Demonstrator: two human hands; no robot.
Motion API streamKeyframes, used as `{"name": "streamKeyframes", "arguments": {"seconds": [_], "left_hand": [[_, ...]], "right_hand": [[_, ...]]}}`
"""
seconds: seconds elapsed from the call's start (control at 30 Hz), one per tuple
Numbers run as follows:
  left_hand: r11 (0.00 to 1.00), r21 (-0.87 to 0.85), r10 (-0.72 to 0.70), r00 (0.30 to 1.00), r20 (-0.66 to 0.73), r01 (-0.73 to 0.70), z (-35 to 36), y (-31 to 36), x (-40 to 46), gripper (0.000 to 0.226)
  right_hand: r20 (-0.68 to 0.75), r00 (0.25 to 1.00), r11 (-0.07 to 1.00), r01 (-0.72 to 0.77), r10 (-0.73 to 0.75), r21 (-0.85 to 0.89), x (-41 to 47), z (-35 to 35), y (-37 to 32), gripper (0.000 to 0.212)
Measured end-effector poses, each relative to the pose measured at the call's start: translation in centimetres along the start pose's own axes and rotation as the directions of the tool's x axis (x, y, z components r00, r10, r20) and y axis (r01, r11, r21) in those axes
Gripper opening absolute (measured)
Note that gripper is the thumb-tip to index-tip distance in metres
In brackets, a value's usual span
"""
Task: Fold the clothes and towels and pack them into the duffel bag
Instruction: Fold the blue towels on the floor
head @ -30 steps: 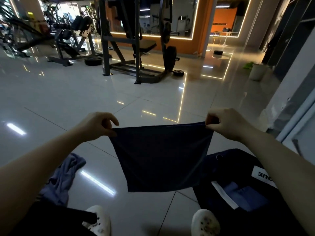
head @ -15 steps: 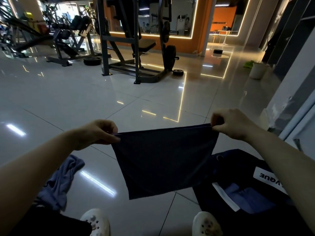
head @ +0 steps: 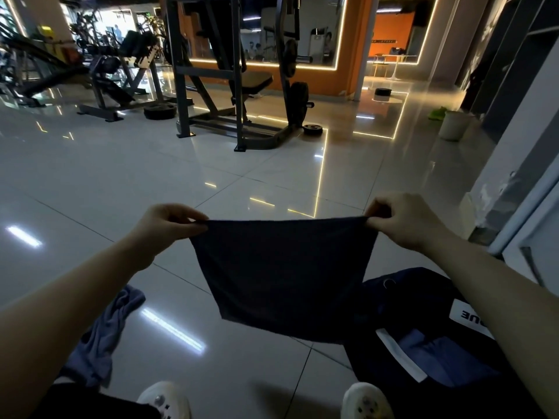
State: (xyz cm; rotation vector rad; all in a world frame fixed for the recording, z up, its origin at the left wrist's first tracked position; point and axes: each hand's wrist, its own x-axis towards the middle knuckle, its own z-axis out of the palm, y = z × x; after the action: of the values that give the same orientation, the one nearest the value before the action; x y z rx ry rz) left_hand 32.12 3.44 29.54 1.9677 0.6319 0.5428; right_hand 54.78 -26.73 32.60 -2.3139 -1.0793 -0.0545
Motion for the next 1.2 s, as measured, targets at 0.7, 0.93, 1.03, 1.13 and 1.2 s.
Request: {"name": "streamKeyframes", "arguments": {"seconds": [0.7,0.93,1.03,1.13,1.2], "left_hand": [[0.843,0.527,-0.015,0.974,0.225,-0.109,-1.0,-1.8,-0.9,0.018],[0.841,0.54,-0.367,0.779,0.508,0.044,-0.6,-3.3,-2.0,0.013],[0.842,0.532,-0.397,0.77,0.499,0.089,0.2,-5.3,-1.0,0.011],[0.793,0.6,-0.437,0.784,0.44,0.105,0.9,-8.2,0.2,0.01],[0.72,0.694,-0.427,0.791,0.438,0.004,1.9,-10.5,1.4,0.009]], "right_hand": [[0.361,0.918,0.933,-0.263,0.164,0.244,-1.6,1.3,2.1,0.003],[0.666,0.728,0.892,-0.398,0.165,0.214,-2.0,2.2,2.9,0.057],[0.712,0.671,0.865,-0.466,0.207,0.187,-0.6,5.2,4.0,0.055],[0.737,0.616,0.894,-0.446,0.278,0.036,1.2,8.7,4.1,0.003],[0.751,0.59,0.919,-0.39,0.296,-0.055,2.8,11.2,5.1,0.003]]}}
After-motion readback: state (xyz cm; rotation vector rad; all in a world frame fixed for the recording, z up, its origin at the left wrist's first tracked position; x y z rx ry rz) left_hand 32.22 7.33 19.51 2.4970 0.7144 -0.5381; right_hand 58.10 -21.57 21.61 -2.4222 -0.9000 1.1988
